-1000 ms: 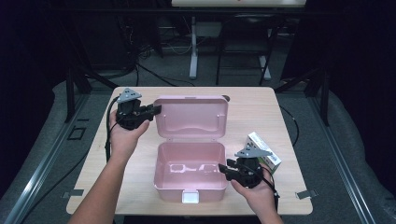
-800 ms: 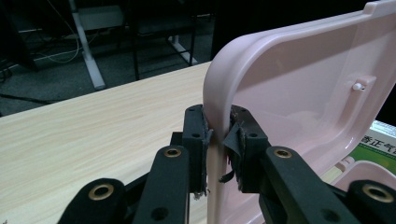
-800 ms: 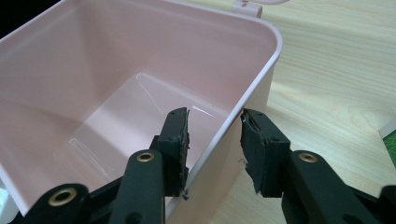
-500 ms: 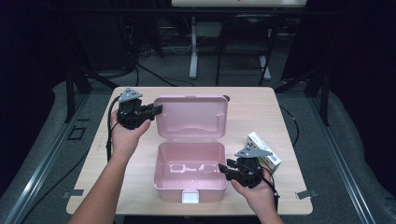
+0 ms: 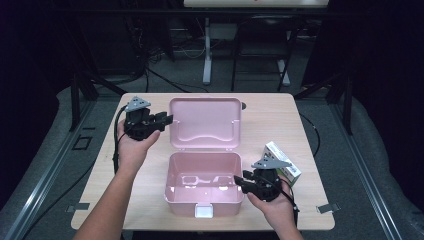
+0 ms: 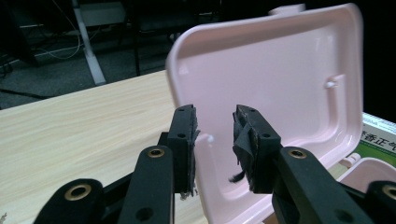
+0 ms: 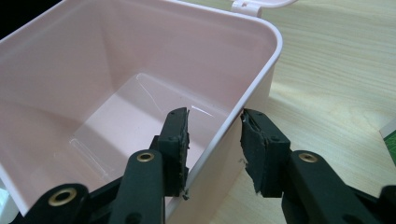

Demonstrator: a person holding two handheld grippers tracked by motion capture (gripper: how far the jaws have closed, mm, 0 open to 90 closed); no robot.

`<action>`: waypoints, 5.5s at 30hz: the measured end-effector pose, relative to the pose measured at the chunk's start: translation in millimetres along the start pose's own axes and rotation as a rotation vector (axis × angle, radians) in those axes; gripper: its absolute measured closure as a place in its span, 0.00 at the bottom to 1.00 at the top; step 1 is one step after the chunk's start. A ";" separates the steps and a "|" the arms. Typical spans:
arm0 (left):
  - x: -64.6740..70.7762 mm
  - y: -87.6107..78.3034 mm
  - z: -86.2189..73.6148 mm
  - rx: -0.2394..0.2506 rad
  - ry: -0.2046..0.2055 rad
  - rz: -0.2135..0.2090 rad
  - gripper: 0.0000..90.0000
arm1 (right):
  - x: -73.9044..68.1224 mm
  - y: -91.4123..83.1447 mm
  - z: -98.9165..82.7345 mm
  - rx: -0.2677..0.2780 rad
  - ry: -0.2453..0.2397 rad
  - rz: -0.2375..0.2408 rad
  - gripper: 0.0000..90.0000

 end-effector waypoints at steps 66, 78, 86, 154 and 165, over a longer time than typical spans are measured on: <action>16.7 -0.9 -99.1 -0.153 0.016 -0.081 0.93 | -3.2 2.2 -2.4 -0.012 0.001 -0.002 0.67; 13.2 4.5 -96.6 -0.145 0.020 -0.081 0.95 | -4.7 1.5 -3.0 -0.010 0.007 0.001 0.67; 14.1 4.0 -98.9 -0.137 0.010 -0.089 0.92 | -4.8 0.5 -2.6 -0.012 0.013 0.009 0.66; 1.3 -50.4 -87.5 -0.174 0.020 -0.092 0.50 | 49.8 -29.2 59.8 -0.034 -0.107 -0.032 0.55; 6.1 -52.5 -84.2 -0.190 0.031 -0.122 0.51 | 73.4 -20.7 62.1 -0.187 -0.160 -0.108 0.52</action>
Point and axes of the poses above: each handheld gripper's, and its own axes: y roughly forward along the jaws, z roughly out of its top, x roughly to its right, the point moved 5 cm from there along y, roughly forward along the jaws, and after that the axes turned 5 degrees about -z, right-handed, at the moved point
